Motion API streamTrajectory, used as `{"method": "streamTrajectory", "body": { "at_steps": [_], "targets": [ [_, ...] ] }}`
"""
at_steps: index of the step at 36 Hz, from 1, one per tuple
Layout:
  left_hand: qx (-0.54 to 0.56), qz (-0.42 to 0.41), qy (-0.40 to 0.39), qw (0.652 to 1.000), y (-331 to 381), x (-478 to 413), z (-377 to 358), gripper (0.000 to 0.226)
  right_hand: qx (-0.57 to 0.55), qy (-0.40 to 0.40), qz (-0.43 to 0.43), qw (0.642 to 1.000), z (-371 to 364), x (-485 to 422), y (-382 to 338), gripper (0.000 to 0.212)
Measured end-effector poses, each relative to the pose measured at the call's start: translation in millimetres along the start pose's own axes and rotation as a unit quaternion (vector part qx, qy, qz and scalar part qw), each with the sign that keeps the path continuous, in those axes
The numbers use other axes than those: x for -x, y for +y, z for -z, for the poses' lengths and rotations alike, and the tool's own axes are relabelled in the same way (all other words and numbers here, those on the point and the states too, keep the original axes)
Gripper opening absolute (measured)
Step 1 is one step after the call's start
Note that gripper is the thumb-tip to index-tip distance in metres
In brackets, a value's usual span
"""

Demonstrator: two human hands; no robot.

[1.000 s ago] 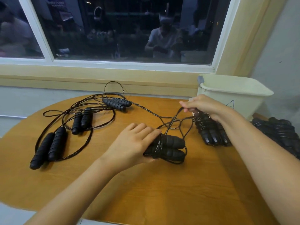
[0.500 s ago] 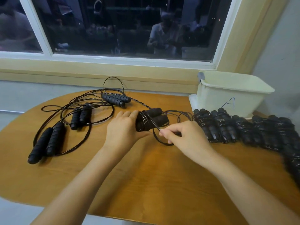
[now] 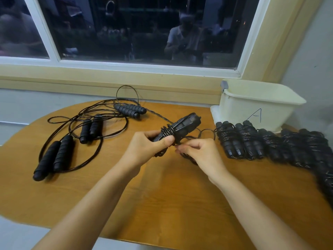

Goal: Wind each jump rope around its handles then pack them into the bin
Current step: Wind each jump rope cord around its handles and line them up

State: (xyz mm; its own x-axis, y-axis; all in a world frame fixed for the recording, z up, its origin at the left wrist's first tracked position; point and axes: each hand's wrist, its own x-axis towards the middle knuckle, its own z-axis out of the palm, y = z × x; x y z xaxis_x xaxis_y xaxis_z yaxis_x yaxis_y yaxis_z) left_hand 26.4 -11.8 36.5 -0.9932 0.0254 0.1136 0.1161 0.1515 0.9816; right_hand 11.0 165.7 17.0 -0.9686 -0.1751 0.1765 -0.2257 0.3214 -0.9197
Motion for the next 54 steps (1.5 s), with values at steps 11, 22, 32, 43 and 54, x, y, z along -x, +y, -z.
{"method": "streamTrajectory", "body": {
  "at_steps": [11,22,32,43,54],
  "targets": [
    [-0.093,0.056,-0.058,0.992,1.1,1.1,5.1,0.022,0.141,0.176,0.041,0.973,0.3,-4.1,10.6,0.098],
    [-0.193,0.084,-0.14,0.967,34.2,-15.5,16.9,0.083,0.339,0.038,0.382,0.859,36.4,-17.4,9.6,0.064],
    [0.031,-0.018,-0.1,0.994,13.9,-2.1,-26.0,0.054,-0.063,0.135,0.081,0.986,27.1,-11.6,-8.3,0.043],
    [-0.017,-0.096,-0.067,0.993,-16.7,-32.0,-44.6,0.056,-0.194,0.139,-0.042,0.97,33.4,-8.4,12.7,0.036],
    [-0.007,-0.104,-0.069,0.992,-36.4,-63.7,-63.9,0.035,-0.239,0.142,-0.061,0.959,29.8,-15.0,39.3,0.032]
  ]
}}
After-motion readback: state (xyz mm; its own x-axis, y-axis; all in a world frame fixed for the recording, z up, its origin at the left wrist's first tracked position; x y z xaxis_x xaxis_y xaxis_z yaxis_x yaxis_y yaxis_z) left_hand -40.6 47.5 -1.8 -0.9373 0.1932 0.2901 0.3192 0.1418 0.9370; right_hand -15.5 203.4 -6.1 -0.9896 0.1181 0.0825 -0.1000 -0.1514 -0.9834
